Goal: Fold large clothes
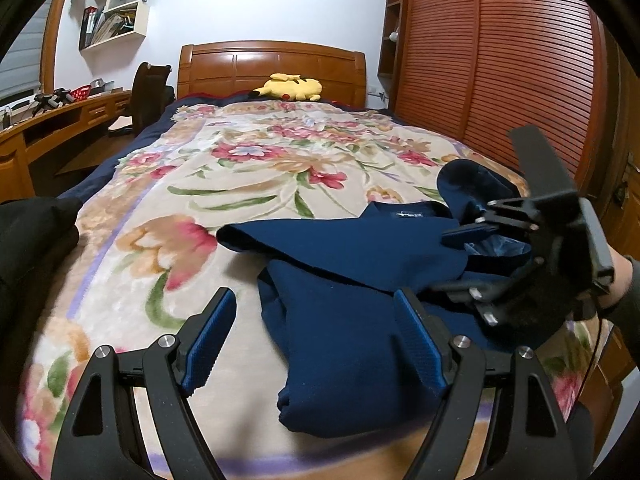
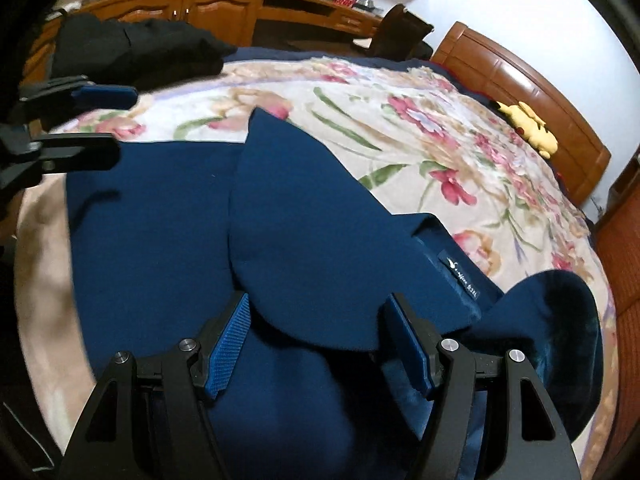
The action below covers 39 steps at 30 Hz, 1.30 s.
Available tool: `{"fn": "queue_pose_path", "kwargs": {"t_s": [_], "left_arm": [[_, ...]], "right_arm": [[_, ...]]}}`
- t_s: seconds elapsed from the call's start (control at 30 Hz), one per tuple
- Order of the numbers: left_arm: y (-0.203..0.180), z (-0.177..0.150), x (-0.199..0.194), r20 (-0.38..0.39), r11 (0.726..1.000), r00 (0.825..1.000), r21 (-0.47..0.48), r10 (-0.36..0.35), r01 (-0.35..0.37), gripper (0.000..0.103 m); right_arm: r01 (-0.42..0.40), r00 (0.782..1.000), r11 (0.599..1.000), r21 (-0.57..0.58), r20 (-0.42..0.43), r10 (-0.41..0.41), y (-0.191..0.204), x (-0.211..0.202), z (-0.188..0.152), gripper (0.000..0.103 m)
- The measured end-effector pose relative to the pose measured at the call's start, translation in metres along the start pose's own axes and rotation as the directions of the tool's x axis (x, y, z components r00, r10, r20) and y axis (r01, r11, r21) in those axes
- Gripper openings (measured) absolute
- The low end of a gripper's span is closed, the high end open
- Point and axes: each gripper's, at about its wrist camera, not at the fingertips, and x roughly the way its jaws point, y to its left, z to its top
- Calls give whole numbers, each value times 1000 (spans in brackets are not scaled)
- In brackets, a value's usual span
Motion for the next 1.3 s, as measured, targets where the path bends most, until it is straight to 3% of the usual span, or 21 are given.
{"fn": "queue_pose_path", "kwargs": {"t_s": [0.07,0.1,0.13,0.23,0.37,0.43,0.5,0.63,0.67,0.9,1.0,1.1,1.3], "left_arm": [[-1,-1,1,-2,1000,1000,5,-3,3,81],[-1,-1,1,-3,1000,1000,7,-4,4,81],[-1,-1,2,-4,1000,1000,8,-5,5,81],[-1,-2,2,-2,1000,1000,9,-8,8,81],[0,-1,6,-8,1000,1000,7,-8,8,81],[-1,-1,8,-11,1000,1000,4,-9,9,81],[-2,0,9,-14,1000,1000,6,-9,9,81],[-4,0,9,-12,1000,1000,8,-12,12,81],[-5,0,9,-12,1000,1000,9,-13,13,81],[-17,-2,8,-12,999,999,27,-30,30,81],[-24,-3,9,-16,998,999,44,-33,34,81],[-32,-4,10,-20,998,999,56,-41,42,81],[-44,-6,15,-38,995,998,79,-51,54,81]], "right_arm": [[3,1000,1000,-28,-26,-3,1,8,7,27],[5,999,999,-43,-35,-6,0,10,11,17],[8,999,999,-49,-37,-10,-2,12,16,10],[44,999,999,-26,18,-43,-15,6,32,7],[181,982,978,104,45,-186,-49,16,55,7],[262,961,943,205,34,-275,-70,21,63,7],[287,953,915,283,11,-303,-82,25,67,9],[288,950,909,301,28,-310,-78,15,61,63],[287,950,910,299,35,-311,-77,11,58,65],[215,974,949,230,17,-225,-70,-8,18,65],[179,984,963,199,-45,-174,-72,-4,-5,65],[209,976,957,201,-105,-191,-84,4,-23,65],[176,976,937,303,-176,-126,-122,20,-42,65]]}}
